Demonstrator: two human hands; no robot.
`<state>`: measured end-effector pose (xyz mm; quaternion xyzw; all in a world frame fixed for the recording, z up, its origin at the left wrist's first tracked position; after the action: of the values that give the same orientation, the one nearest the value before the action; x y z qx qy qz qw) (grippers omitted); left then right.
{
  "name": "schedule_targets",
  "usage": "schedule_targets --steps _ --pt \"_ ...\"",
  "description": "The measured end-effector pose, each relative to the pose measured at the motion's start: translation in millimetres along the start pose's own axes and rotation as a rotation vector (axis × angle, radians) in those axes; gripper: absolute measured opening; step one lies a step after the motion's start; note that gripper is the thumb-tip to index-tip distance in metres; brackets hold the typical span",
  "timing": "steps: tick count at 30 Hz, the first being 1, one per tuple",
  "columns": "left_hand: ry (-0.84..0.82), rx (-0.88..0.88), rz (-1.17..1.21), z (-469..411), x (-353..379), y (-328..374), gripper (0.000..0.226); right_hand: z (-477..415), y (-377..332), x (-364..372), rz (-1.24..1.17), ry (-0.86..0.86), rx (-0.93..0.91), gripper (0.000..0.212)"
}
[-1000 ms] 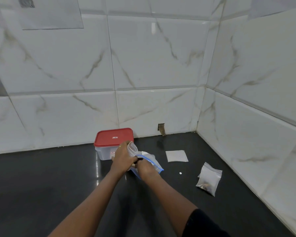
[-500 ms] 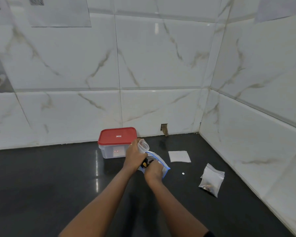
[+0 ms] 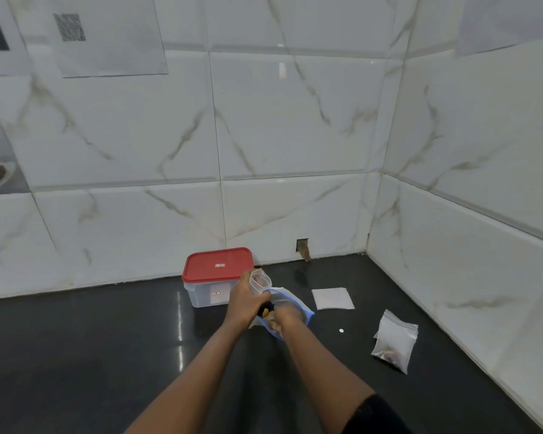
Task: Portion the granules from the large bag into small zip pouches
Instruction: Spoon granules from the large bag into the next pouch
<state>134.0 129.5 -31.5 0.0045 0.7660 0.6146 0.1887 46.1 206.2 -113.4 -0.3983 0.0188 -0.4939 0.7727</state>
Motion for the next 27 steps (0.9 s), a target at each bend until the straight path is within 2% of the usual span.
schedule_targets --steps 3,5,8,10,13,22,26,27 --pt "-0.013 0.014 -0.018 -2 -1 -1 0.037 2 -2 8 0.015 -0.071 0.024 0.012" --pt "-0.021 0.024 -0.037 -3 0 -1 0.036 -1 -5 12 0.046 -0.107 -0.017 0.009" --pt "-0.041 0.031 -0.046 -3 1 -2 0.035 -8 -3 20 -0.029 -0.193 -0.009 0.022" --pt "-0.042 0.029 -0.048 -4 -1 -2 0.035 -17 0 17 -0.054 -0.147 0.022 0.025" --pt "-0.032 0.030 -0.051 -6 -5 -2 0.035 -20 1 14 -0.027 -0.064 0.017 0.013" --pt "-0.023 0.068 -0.109 -6 -2 6 0.035 -10 -9 20 0.106 -0.104 0.008 0.010" --pt "0.039 0.068 -0.144 -8 -7 8 0.036 -2 -10 17 0.065 -0.060 0.008 0.007" --pt "0.054 0.063 -0.143 -8 -8 8 0.036 -1 -11 17 0.045 -0.054 0.003 0.012"
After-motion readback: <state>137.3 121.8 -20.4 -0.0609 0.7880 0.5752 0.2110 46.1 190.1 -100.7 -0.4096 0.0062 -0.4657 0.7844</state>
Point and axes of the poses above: each hand's wrist, its own z-axis away from the middle knuckle, its own x-axis out of the palm, y = z × x, the point moved 10 cm from there along -z, towards the middle knuckle, and after that the axes turned 5 degrees about z, right-handed, at the moved point
